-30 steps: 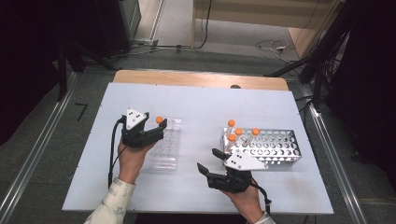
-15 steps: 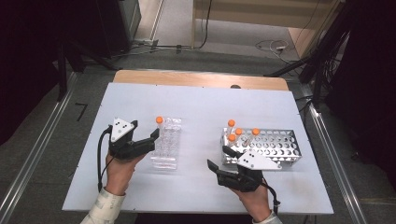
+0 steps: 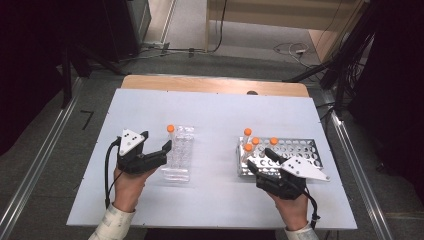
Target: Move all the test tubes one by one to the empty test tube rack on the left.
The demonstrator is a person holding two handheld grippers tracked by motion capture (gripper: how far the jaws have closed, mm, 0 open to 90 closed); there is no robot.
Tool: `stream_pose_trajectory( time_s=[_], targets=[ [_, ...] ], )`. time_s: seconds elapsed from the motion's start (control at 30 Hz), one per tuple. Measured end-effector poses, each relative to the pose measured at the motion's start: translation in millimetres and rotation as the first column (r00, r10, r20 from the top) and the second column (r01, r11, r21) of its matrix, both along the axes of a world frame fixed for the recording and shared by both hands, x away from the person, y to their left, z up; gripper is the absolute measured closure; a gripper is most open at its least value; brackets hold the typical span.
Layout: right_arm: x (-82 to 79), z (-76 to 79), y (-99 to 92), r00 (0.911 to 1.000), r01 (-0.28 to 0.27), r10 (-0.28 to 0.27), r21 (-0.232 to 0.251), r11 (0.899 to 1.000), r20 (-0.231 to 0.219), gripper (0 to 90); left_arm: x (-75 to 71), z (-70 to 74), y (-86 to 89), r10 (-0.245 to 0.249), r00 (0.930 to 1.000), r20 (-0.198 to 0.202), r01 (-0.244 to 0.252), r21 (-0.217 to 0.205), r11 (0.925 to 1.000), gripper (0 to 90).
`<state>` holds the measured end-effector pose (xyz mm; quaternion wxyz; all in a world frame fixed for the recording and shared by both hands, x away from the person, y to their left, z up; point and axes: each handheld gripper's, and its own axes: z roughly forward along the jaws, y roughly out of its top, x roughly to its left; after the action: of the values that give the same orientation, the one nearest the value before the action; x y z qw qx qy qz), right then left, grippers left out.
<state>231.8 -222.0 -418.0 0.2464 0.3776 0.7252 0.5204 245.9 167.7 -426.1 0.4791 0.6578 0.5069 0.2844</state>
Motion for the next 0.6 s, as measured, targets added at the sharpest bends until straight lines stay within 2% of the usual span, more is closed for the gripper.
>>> stream_pose_trajectory(
  time_s=[0.1,0.37,0.6],
  targets=[
    [5.1,-2.2,-8.3,0.9991,0.042,-0.042,0.009,0.999,-0.002,29.6,0.1,-0.2,-0.4,0.001,1.0,0.0,-0.001,0.001,1.0,18.8],
    [20.4,-15.1,-19.4,0.9915,0.13,-0.13,-0.01,0.991,-0.008,29.8,0.4,-0.6,-0.5,0.001,1.0,-0.003,-0.001,0.001,1.0,18.9],
    [34.9,-26.9,-27.7,0.9834,0.177,-0.178,-0.021,0.984,-0.037,30.0,1.0,-1.9,-1.3,-0.002,1.0,-0.007,0.002,0.004,1.0,18.8]
  ],
)
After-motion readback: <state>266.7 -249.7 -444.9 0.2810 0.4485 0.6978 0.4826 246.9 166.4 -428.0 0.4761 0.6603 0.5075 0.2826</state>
